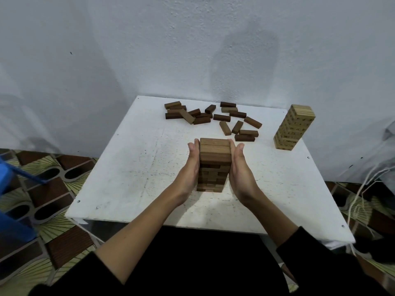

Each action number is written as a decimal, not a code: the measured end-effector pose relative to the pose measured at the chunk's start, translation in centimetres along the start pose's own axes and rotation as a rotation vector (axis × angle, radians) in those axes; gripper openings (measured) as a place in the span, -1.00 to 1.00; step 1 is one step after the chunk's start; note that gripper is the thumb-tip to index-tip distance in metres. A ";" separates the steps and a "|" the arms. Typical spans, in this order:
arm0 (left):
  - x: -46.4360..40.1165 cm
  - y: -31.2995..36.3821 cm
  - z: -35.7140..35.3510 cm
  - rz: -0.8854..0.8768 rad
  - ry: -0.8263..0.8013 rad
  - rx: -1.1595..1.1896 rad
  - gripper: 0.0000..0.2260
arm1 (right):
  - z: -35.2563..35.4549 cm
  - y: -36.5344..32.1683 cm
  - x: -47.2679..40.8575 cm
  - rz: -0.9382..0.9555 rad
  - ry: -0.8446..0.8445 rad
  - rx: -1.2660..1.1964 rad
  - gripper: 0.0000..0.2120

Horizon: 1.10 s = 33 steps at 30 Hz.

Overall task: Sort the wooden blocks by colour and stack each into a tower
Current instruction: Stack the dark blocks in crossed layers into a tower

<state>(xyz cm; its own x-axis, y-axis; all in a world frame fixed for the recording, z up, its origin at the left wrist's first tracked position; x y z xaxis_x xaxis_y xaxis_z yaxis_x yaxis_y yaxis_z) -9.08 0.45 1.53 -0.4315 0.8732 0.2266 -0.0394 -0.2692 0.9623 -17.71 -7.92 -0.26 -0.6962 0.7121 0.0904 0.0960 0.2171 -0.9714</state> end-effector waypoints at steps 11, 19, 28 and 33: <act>-1.4 -1.0 3.0 -0.253 -0.091 -0.172 0.10 | 1.9 -2.5 0.4 0.058 -0.114 0.209 -0.07; -3.7 -0.1 4.3 -0.353 -0.132 -0.340 0.02 | 3.1 -3.9 -1.3 0.108 -0.260 0.463 0.00; -4.6 0.3 4.4 -0.389 -0.141 -0.363 0.03 | 2.9 -4.4 -1.9 0.134 -0.269 0.522 -0.05; -4.6 0.2 4.3 -0.369 -0.133 -0.361 -0.01 | 2.8 -4.4 -1.9 0.126 -0.256 0.536 -0.06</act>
<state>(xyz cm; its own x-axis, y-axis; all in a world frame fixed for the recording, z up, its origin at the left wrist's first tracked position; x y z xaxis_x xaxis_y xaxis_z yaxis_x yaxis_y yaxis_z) -3.20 -1.87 1.28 -0.2128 0.9740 -0.0775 -0.4851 -0.0364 0.8737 -18.75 -12.11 3.18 -0.8581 0.5130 -0.0233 -0.1366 -0.2717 -0.9526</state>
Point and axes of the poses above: each hand's wrist, its own x-axis away from the middle knuckle, its own z-axis out of the back of the hand, y = z × x, the point moved 3 cm from there along -x, towards the middle knuckle, and after that the axes turned 12 degrees about -x, right-handed, at the moved point
